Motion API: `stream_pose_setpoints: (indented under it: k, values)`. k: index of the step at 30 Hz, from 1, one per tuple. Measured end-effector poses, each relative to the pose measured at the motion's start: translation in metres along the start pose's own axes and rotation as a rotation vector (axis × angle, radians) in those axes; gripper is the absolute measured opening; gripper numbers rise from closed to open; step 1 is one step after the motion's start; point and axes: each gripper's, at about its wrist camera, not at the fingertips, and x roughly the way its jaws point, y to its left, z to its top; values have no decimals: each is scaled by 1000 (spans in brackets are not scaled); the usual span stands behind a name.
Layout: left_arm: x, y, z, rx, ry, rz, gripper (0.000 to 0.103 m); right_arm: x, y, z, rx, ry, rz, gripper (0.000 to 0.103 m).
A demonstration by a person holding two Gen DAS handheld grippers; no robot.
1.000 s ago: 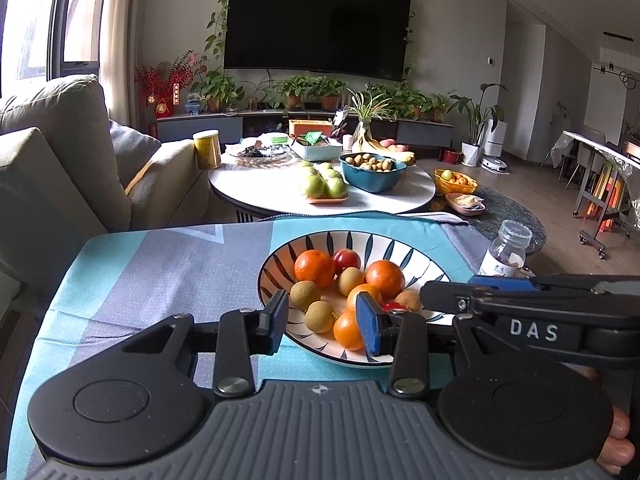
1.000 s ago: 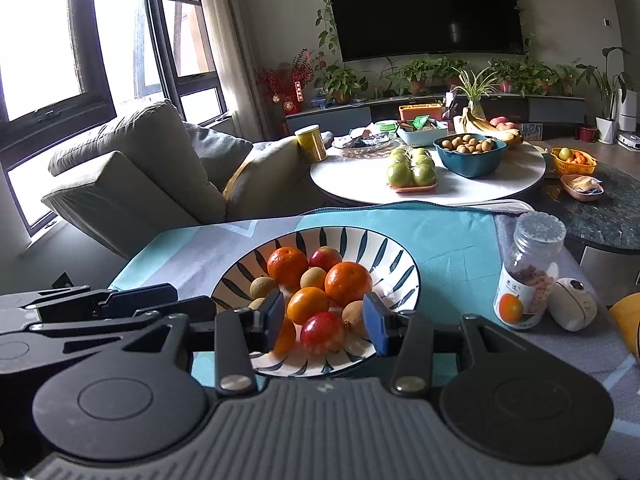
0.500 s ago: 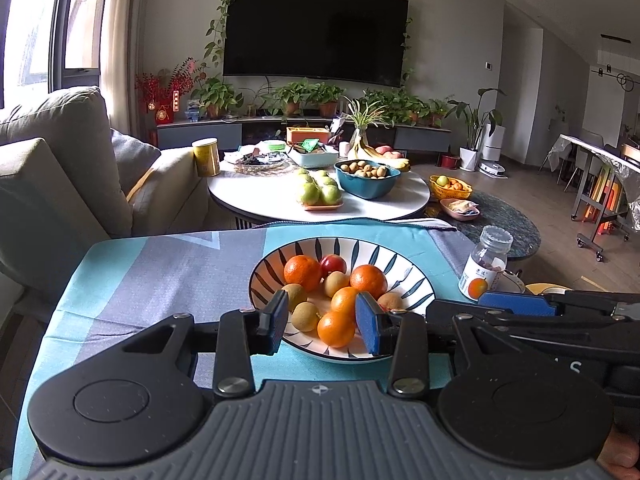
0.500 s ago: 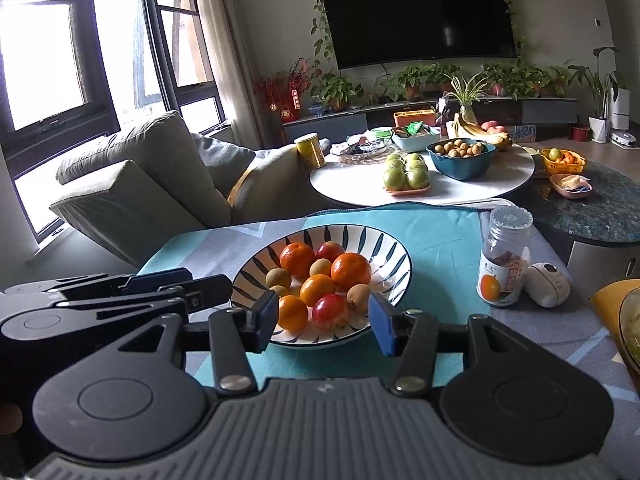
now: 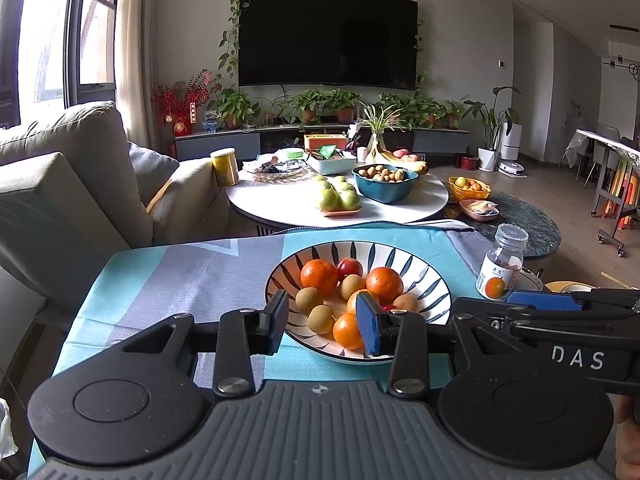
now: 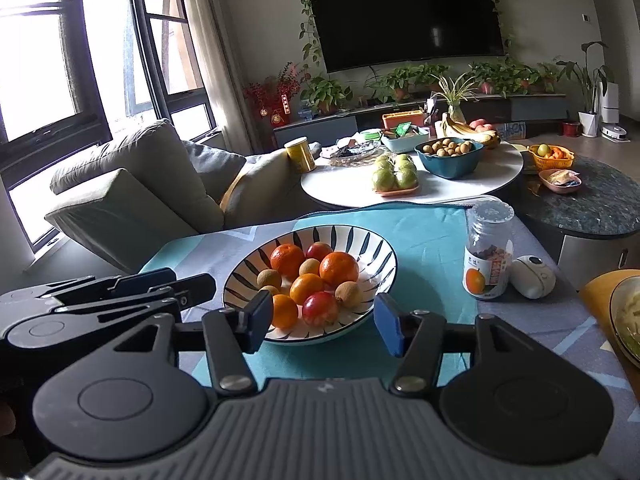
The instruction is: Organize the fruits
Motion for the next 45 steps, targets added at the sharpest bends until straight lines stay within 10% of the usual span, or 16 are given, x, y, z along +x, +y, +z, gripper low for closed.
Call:
stream_pose_setpoints:
  k: [45]
  values:
    - [-3, -1, -1, 19, 1, 29, 35, 1, 4, -1, -3, 7, -4, 79]
